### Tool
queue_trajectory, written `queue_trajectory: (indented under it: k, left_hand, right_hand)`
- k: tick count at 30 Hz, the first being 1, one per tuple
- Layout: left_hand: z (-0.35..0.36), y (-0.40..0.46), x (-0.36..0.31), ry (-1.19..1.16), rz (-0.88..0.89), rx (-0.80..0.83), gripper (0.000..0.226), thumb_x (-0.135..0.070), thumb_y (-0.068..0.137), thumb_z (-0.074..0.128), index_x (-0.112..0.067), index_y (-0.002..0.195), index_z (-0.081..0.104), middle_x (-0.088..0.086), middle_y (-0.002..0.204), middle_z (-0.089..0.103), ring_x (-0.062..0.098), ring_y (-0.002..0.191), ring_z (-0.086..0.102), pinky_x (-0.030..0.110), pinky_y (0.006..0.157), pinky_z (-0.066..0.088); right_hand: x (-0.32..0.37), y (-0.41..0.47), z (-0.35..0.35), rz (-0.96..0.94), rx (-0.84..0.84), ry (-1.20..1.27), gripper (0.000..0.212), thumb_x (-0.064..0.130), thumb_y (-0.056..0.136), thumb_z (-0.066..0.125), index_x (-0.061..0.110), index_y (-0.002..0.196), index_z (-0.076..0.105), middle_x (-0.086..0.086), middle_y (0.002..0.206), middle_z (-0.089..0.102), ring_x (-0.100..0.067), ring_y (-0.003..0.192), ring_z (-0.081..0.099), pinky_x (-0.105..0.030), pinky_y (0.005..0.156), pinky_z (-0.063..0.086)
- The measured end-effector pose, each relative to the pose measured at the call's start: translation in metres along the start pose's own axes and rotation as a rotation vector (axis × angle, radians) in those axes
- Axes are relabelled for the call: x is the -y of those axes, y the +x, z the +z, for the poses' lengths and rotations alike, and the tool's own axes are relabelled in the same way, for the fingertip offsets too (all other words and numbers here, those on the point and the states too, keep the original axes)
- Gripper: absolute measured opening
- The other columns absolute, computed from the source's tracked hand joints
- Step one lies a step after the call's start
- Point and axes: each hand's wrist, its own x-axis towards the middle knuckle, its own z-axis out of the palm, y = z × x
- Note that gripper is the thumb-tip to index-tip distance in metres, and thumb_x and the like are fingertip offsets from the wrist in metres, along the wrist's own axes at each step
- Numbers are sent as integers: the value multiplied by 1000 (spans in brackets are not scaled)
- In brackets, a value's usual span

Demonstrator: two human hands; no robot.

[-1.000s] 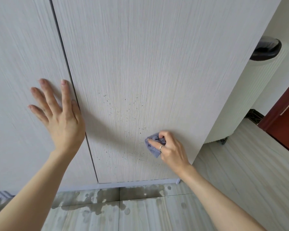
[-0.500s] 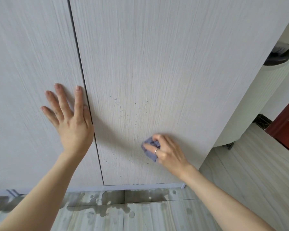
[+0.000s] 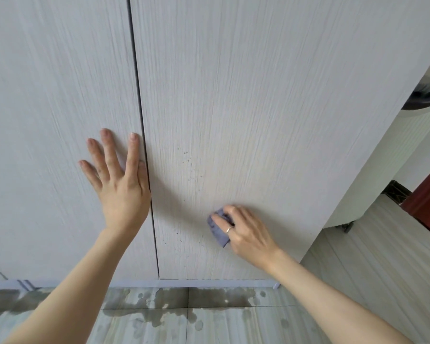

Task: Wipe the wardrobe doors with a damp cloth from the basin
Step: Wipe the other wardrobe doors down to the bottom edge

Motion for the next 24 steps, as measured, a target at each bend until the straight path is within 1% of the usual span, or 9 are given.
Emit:
queue_trajectory:
  k: [3, 6, 9, 11, 15, 17, 19, 22, 24]
  left_hand:
    - [0, 0, 1, 5, 10, 5, 45, -17, 102, 30, -16, 147, 27, 28, 152, 12, 51, 139, 6, 66, 109, 2]
    - [1, -1, 1, 6, 8, -8, 45, -17, 102, 28, -16, 147, 26, 28, 152, 12, 51, 139, 7, 66, 109, 2]
    - [2, -2, 4, 7, 20, -4, 45, -19, 103, 27, -17, 147, 24, 27, 152, 11, 50, 139, 6, 65, 109, 2]
    - [1, -2, 5, 4, 36, 12, 45, -21, 103, 27, -18, 148, 22, 26, 153, 10, 50, 139, 5, 65, 109, 2]
    - [-2, -4, 12, 12, 71, 31, 45, -22, 103, 27, -21, 148, 21, 22, 154, 6, 48, 140, 4, 65, 110, 3]
    - [-2, -4, 14, 16, 85, 39, 45, -23, 103, 26, -22, 148, 22, 21, 154, 6, 47, 140, 4, 65, 110, 3]
    - [-2, -5, 14, 18, 79, 46, 45, -24, 103, 25, -23, 148, 21, 20, 154, 4, 47, 141, 3, 65, 110, 2]
    - [-3, -6, 16, 20, 75, 61, 46, -23, 103, 27, -25, 148, 19, 16, 154, -1, 46, 141, 1, 65, 110, 2]
    - [-4, -6, 18, 30, 86, 72, 47, -25, 103, 26, -27, 148, 16, 12, 154, -3, 42, 142, 0, 64, 111, 2]
  right_hand:
    - [-11, 27, -19, 167, -230, 51, 53, -4, 55, 79, 8, 106, 71, -10, 100, 51, -31, 72, 64, -30, 51, 51]
    - [-10, 74, -40, 224, -483, 81, 40, -2, 72, 52, 3, 109, 67, -17, 100, 49, -34, 76, 60, -35, 53, 52]
    - [6, 86, -25, 274, -363, 199, 32, 22, 83, 44, 11, 106, 64, 3, 95, 56, -10, 79, 53, -22, 66, 44]
    - [20, 66, -6, 183, -212, 251, 22, 33, 87, 56, 14, 96, 62, 11, 82, 56, -5, 72, 50, -21, 64, 43]
    - [23, 28, 3, -135, -22, 86, 18, 3, 71, 78, 6, 87, 71, -9, 73, 63, -23, 62, 60, -28, 47, 47]
    - [19, 41, -11, 55, -87, 188, 17, 6, 80, 65, 6, 96, 73, -12, 84, 65, -25, 69, 62, -30, 49, 51]
    - [19, 76, -32, 239, -308, 253, 30, 11, 83, 49, 8, 102, 71, -14, 94, 62, -25, 79, 61, -29, 55, 51]
    - [20, 124, -48, 263, -528, 219, 40, -3, 73, 48, 2, 107, 68, -21, 95, 56, -32, 81, 58, -31, 58, 47]
    - [29, 127, -39, 243, -450, 190, 38, 6, 81, 43, 7, 110, 67, -14, 99, 55, -26, 85, 54, -25, 66, 42]
